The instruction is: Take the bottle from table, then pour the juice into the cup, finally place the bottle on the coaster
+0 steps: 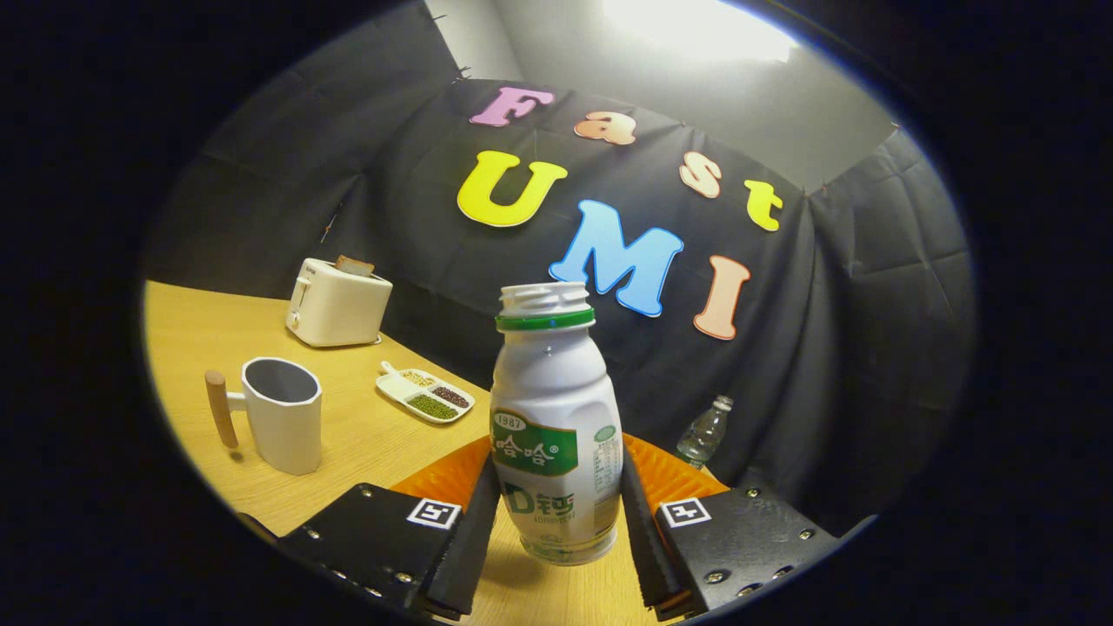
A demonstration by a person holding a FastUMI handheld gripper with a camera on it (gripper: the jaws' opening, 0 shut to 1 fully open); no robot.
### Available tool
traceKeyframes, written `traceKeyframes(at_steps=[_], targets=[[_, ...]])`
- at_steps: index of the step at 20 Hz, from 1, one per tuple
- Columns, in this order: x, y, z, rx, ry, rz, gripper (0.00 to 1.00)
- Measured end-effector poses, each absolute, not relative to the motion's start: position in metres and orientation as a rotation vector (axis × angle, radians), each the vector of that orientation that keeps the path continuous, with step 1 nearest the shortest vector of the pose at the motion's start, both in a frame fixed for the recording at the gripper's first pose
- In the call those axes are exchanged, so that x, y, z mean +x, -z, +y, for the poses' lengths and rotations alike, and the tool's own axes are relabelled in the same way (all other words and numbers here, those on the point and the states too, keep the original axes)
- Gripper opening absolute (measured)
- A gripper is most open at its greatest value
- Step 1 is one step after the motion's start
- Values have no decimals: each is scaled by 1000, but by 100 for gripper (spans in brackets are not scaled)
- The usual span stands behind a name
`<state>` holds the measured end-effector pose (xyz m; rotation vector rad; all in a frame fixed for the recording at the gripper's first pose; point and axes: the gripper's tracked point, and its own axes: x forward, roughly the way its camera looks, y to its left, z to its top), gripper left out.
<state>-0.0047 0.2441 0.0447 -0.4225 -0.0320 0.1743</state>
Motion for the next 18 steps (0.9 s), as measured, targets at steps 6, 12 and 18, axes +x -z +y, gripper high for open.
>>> traceKeyframes(at_steps=[6, 12, 18], targets=[[3, -58, 269, -585, -193, -82, 69], [12, -68, 285, -764, -197, -125, 69], [7, -70, 298, -908, -199, -168, 69]])
